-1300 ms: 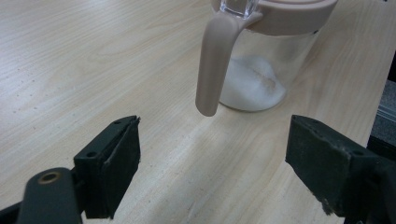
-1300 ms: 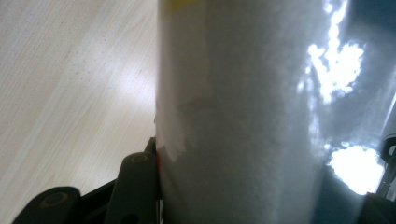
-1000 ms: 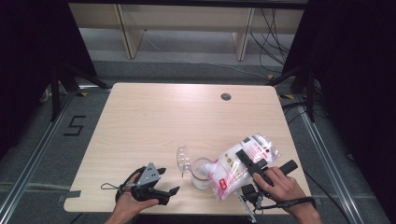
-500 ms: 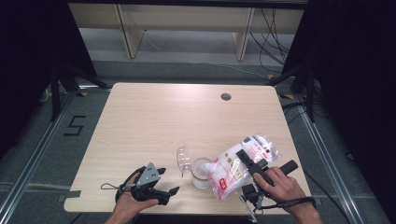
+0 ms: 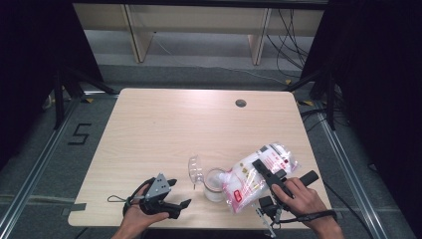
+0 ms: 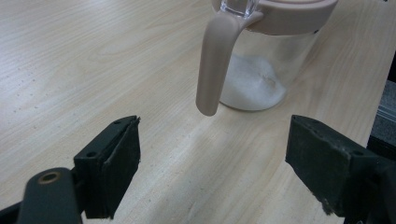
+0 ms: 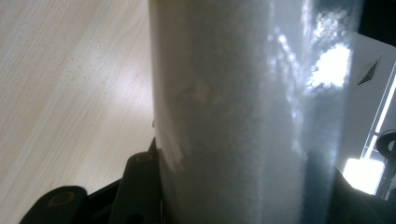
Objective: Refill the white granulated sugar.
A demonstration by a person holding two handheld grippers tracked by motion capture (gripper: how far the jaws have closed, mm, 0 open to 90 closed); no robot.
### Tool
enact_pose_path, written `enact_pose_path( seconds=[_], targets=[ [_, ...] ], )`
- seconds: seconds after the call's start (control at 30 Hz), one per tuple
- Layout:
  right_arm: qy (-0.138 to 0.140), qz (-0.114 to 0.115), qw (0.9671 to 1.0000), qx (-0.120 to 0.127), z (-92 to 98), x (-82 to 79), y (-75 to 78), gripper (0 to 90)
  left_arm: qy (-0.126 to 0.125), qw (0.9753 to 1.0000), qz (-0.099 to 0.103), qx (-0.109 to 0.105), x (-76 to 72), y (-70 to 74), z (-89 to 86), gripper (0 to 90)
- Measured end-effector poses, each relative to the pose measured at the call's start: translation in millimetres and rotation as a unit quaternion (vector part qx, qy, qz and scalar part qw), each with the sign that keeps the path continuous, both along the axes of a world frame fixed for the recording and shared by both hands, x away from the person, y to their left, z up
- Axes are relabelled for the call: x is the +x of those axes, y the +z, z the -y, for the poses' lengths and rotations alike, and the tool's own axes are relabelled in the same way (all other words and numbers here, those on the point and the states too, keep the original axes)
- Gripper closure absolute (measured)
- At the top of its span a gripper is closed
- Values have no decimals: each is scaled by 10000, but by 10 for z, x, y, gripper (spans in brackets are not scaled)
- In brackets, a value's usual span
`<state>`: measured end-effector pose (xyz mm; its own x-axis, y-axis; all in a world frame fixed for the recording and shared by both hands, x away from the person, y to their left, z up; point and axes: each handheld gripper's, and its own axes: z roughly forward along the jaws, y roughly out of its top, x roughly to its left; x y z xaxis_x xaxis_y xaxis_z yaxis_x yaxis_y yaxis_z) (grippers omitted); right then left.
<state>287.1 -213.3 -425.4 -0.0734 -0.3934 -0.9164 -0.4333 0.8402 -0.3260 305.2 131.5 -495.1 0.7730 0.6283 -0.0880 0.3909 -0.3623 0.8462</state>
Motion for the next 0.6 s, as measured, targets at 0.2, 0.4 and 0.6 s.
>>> enact_pose_path(
  seconds=[0.2,0.4,0.6],
  targets=[
    [2,-2,10000,2,1,-3,6,606,8,10000,14,-29,5,1,-5,175],
    [-19,0,10000,29,5,-13,15,607,-9,10000,23,28,7,3,-11,175],
    [1,19,10000,-20,-2,-17,25,609,-10,10000,20,65,10,4,-16,175]
  ],
)
